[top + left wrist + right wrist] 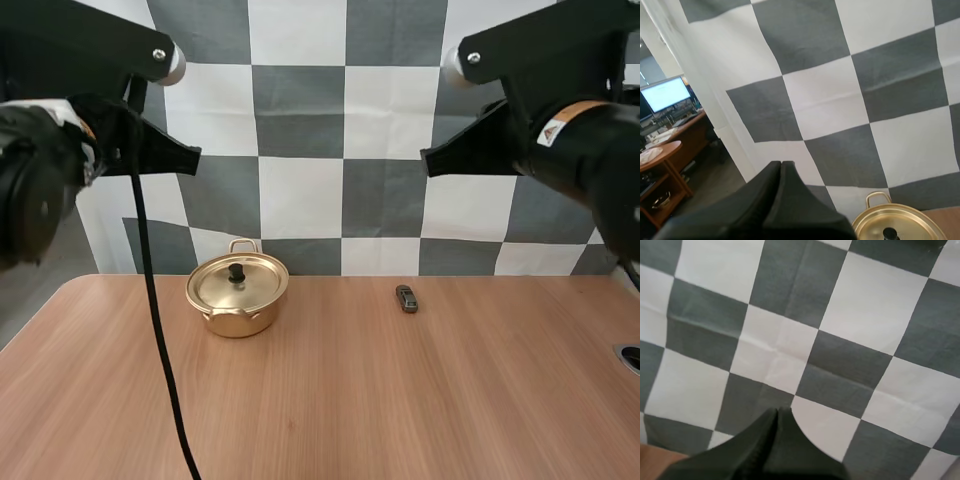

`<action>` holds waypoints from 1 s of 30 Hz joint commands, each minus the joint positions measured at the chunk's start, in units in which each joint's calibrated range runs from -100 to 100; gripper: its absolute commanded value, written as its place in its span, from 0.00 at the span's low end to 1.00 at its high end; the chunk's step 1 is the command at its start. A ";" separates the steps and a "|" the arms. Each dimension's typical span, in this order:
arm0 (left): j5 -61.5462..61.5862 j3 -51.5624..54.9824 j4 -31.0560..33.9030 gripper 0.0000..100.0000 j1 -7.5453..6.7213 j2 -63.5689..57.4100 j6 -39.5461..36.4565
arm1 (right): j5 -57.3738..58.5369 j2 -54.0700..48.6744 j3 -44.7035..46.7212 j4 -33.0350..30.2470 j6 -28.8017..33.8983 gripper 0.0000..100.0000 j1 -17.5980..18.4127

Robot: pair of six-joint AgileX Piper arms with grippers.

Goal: Open the pot, put the car inside, and close it

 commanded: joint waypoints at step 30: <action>62.14 -38.76 -20.78 0.00 0.02 53.38 12.32 | 62.30 41.35 -40.98 0.10 0.89 0.00 0.00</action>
